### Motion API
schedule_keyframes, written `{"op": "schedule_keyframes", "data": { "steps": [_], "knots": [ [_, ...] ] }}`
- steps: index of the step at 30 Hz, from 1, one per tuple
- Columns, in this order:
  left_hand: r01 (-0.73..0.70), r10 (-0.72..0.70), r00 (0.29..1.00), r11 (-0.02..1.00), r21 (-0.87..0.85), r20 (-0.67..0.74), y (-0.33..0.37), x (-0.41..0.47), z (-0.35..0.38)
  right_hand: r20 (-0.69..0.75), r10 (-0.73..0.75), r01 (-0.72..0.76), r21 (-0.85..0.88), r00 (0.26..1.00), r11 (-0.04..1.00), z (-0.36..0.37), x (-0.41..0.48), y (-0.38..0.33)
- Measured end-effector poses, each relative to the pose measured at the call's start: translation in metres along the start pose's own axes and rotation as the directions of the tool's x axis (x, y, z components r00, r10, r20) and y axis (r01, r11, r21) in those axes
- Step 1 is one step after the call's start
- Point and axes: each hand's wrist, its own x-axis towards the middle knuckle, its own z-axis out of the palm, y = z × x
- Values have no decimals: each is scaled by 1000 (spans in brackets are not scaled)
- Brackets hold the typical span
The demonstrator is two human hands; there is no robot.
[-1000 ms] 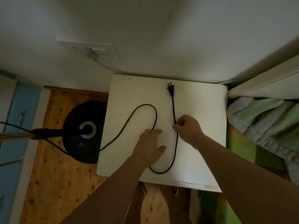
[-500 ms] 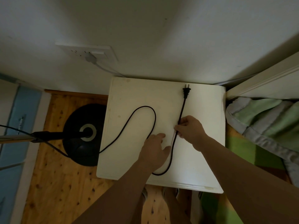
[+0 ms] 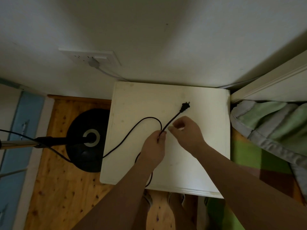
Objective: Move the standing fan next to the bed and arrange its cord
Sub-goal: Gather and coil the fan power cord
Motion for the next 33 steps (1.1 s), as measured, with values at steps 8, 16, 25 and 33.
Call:
{"op": "schedule_keyframes", "data": {
  "steps": [8, 16, 25, 33],
  "knots": [
    [-50, 50, 999, 997, -62, 4, 9, -7, -14, 59, -488, 470, -393, 871, 790, -23, 3, -6],
    [-108, 105, 994, 984, -143, -30, 18, -11, -22, 201, -468, 509, -387, 860, 769, -37, 3, -4],
    [-99, 105, 994, 969, -226, 15, 19, -19, -23, 214, -433, 479, -284, 876, 830, -41, -3, 3],
    [-77, 80, 997, 961, -264, 0, 25, -19, -26, 100, -414, 423, -112, 905, 899, -38, 0, 3]
  ]
}}
